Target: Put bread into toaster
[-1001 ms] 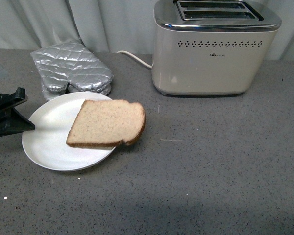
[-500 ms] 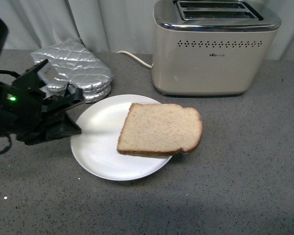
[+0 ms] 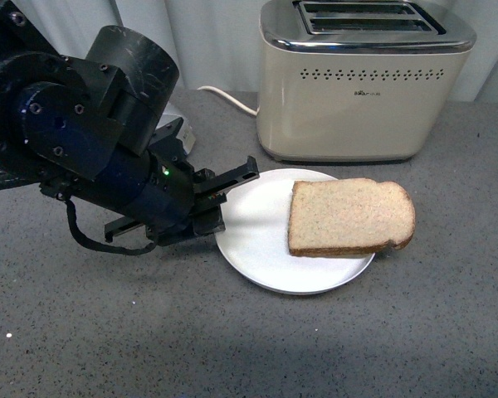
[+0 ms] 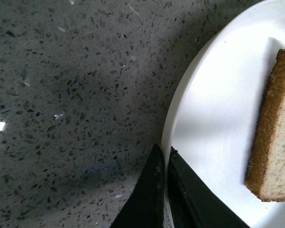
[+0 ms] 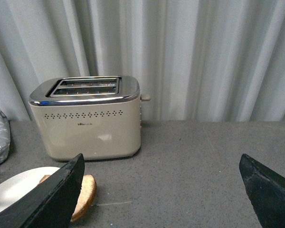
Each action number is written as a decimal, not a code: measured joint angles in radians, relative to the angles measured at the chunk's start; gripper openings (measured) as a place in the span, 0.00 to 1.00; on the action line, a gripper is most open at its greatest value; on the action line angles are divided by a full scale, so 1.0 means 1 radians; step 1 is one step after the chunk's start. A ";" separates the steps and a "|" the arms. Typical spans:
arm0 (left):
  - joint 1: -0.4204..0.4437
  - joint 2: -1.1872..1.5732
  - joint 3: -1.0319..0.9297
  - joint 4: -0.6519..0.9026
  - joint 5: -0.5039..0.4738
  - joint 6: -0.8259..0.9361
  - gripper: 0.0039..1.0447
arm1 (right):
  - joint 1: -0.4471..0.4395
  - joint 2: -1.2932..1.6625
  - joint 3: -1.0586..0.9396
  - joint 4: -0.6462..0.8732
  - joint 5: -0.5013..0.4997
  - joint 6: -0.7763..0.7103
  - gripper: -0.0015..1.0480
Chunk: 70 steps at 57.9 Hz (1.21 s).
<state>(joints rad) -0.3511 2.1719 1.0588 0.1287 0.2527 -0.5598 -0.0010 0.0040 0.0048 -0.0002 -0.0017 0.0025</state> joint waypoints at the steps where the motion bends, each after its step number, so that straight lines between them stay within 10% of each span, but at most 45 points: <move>1: -0.002 0.006 0.007 -0.003 0.000 -0.003 0.03 | 0.000 0.000 0.000 0.000 0.000 0.000 0.91; 18: -0.036 0.055 0.054 -0.013 -0.027 -0.032 0.06 | 0.000 0.000 0.000 0.000 0.000 0.000 0.91; 49: 0.034 -0.281 -0.236 0.158 -0.063 -0.019 0.96 | 0.000 0.000 0.000 0.000 0.000 0.000 0.91; 59: 0.039 -0.463 -0.428 0.243 -0.246 0.121 0.92 | 0.000 0.000 0.000 0.000 0.000 0.000 0.91; 65: 0.042 -0.401 -0.601 0.804 -0.497 0.347 0.74 | 0.000 0.000 0.000 0.000 -0.001 0.000 0.91; 70: 0.071 -0.409 -0.710 1.086 -0.512 0.440 0.62 | 0.000 0.000 0.000 0.000 0.003 0.000 0.91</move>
<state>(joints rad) -0.2802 1.7626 0.3489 1.2148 -0.2588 -0.1196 -0.0010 0.0040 0.0048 -0.0002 0.0010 0.0029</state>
